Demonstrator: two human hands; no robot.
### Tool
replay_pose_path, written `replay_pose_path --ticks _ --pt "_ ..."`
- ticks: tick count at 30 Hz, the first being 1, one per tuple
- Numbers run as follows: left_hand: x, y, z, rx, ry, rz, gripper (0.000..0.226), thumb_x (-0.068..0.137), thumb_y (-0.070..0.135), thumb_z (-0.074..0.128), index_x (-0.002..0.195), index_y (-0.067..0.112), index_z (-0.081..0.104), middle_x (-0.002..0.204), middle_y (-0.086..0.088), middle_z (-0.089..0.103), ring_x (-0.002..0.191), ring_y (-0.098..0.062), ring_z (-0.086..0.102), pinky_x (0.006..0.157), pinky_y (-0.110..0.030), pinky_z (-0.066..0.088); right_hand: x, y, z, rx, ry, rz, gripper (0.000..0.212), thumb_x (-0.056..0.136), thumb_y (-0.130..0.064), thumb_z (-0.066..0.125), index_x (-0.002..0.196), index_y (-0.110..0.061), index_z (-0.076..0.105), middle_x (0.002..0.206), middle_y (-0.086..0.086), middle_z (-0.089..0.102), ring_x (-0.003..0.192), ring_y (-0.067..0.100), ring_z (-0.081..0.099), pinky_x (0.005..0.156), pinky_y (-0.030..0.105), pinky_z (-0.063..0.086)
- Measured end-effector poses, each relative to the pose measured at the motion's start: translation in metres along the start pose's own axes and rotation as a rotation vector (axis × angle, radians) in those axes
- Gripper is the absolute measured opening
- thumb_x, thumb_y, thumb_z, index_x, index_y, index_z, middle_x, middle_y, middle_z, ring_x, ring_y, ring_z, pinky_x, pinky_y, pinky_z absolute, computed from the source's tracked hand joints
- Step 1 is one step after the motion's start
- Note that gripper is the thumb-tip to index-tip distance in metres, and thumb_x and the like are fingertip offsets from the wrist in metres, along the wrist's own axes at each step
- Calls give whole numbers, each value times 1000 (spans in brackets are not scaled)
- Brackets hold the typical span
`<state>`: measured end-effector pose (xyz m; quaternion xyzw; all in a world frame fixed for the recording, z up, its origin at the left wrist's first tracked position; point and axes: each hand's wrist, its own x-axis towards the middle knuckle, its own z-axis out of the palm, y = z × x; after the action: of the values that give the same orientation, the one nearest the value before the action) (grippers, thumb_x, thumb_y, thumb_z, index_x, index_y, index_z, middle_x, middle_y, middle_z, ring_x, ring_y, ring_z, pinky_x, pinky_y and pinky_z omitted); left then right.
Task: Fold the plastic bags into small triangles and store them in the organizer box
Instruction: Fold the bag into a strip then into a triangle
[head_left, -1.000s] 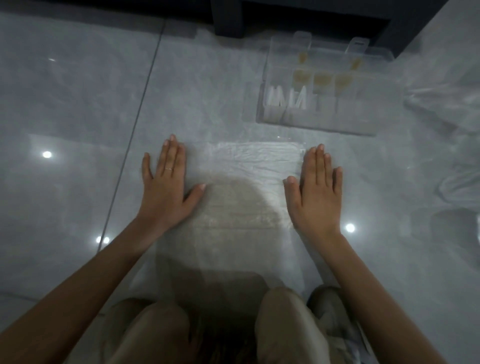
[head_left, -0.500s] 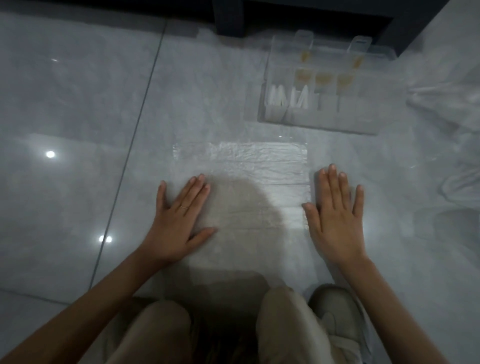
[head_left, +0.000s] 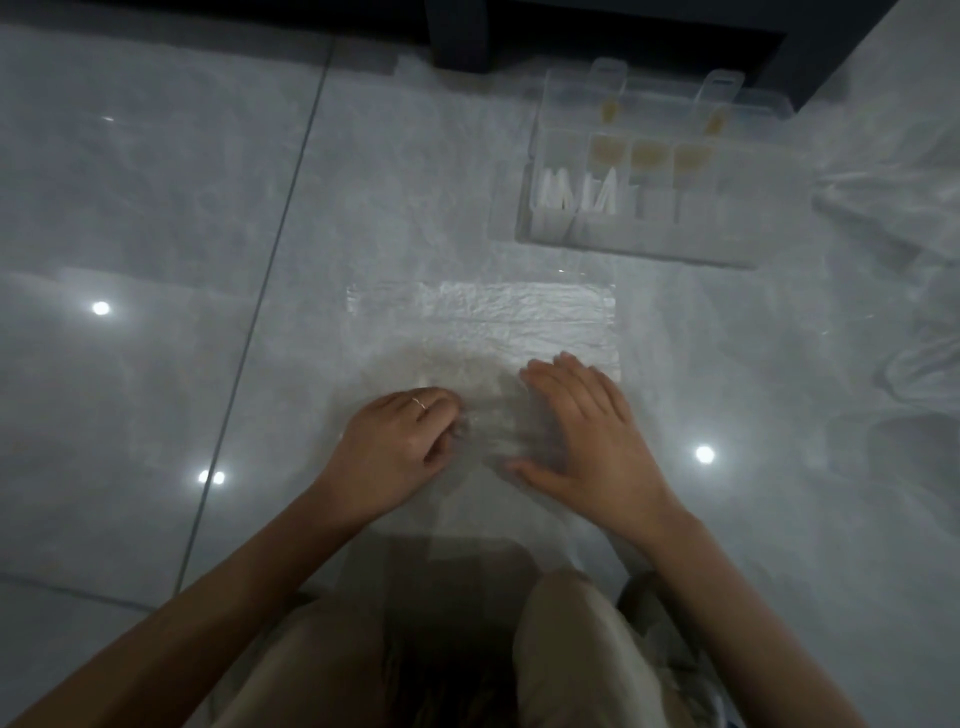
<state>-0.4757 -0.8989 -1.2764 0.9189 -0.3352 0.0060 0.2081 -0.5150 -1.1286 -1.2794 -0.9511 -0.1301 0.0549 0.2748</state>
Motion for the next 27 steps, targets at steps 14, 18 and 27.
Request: replay_pose_path --ticks 14,18,27 --pt "0 5 -51 -514 -404 -269 42 78 58 63 112 38 48 120 28 55 110 2 56 90 -28 50 -8 17 -45 487 -60 184 28 85 -24 53 102 -27 74 98 -20 71 92 -4 65 81 9 47" --pt "4 -1 -51 -515 -354 -313 44 81 22 75 116 36 53 114 27 58 111 8 54 93 -13 44 -1 27 -54 595 -162 215 31 88 1 59 104 -20 74 101 -12 73 98 2 66 87 16 48" --pt "14 -14 -43 -679 74 -714 17 84 -1 69 89 16 65 84 2 72 76 -4 69 71 -10 49 29 33 -50 467 -50 358 32 80 -8 73 105 -26 70 101 -9 71 93 4 64 84 16 47"
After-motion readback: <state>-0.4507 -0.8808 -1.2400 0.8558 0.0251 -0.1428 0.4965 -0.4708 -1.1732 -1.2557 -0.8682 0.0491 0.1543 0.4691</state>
